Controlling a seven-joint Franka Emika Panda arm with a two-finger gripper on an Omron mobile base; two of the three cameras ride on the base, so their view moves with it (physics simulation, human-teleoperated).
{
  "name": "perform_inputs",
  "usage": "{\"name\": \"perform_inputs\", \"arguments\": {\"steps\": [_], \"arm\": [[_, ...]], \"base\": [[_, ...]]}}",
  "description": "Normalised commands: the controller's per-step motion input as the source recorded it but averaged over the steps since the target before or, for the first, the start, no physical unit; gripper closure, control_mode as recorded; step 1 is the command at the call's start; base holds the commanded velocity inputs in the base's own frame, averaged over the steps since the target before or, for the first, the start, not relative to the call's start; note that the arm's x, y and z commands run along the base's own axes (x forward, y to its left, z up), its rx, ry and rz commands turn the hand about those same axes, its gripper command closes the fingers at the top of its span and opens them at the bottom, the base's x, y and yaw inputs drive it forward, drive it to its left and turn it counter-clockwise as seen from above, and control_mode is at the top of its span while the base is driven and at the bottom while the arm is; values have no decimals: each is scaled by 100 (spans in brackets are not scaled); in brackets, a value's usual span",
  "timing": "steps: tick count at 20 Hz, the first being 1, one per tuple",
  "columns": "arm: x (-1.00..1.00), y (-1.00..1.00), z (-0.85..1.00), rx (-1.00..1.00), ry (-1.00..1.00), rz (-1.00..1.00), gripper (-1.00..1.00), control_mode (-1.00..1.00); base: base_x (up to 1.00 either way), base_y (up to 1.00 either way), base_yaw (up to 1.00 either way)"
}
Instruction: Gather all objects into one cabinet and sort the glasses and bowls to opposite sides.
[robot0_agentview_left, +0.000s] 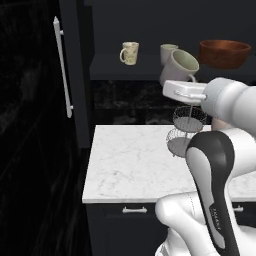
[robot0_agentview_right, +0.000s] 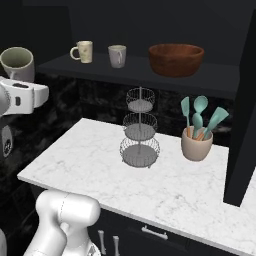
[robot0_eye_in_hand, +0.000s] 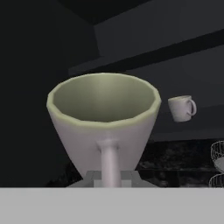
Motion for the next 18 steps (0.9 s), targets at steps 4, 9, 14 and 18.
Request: {"name": "perform_inputs", "arguments": {"steps": [4,9,14,18], "arm": [[23,-2,0,6,0,4,100,-100],[20,0,0,0,0,0,100,-100],[33,0,1,-7,0,0,100,-100],[46,0,4,-5,0,0,100,-100]], "base": [[0,0,0],[0,0,0],[0,0,0],[0,0,0]]}}
